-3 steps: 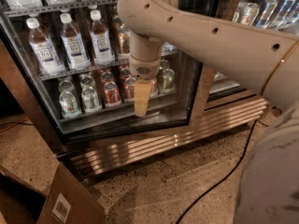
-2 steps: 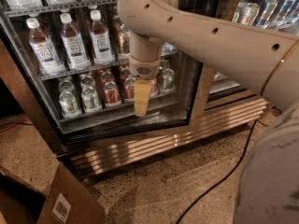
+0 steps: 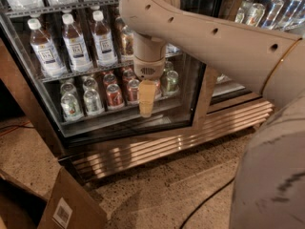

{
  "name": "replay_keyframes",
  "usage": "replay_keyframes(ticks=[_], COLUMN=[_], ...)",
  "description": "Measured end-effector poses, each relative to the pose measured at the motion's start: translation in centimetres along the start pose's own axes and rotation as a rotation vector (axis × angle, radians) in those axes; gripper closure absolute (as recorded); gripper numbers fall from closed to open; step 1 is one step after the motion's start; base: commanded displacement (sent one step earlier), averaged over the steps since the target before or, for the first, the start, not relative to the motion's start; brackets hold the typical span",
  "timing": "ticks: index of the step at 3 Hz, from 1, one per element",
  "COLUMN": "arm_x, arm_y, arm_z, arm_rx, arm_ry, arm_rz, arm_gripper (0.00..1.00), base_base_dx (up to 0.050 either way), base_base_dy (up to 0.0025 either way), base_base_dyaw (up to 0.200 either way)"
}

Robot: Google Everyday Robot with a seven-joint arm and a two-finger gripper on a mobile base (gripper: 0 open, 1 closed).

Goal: Close left fridge door

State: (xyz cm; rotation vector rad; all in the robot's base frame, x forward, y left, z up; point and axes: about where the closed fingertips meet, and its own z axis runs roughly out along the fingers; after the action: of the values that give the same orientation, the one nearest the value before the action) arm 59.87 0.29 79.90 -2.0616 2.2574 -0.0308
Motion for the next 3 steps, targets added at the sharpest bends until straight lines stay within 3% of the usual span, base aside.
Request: replay_keyframes(ticks=[3], arm_x=[0.61], arm_y=[-1.04], arm_z=[-0.79], arm_rx=[0.003], arm_ry=[0.008], arm_rz=[0.027], arm_gripper=[0.0], base_base_dx=[0.0], base_base_dy=[0.0], base_base_dyaw=[0.0])
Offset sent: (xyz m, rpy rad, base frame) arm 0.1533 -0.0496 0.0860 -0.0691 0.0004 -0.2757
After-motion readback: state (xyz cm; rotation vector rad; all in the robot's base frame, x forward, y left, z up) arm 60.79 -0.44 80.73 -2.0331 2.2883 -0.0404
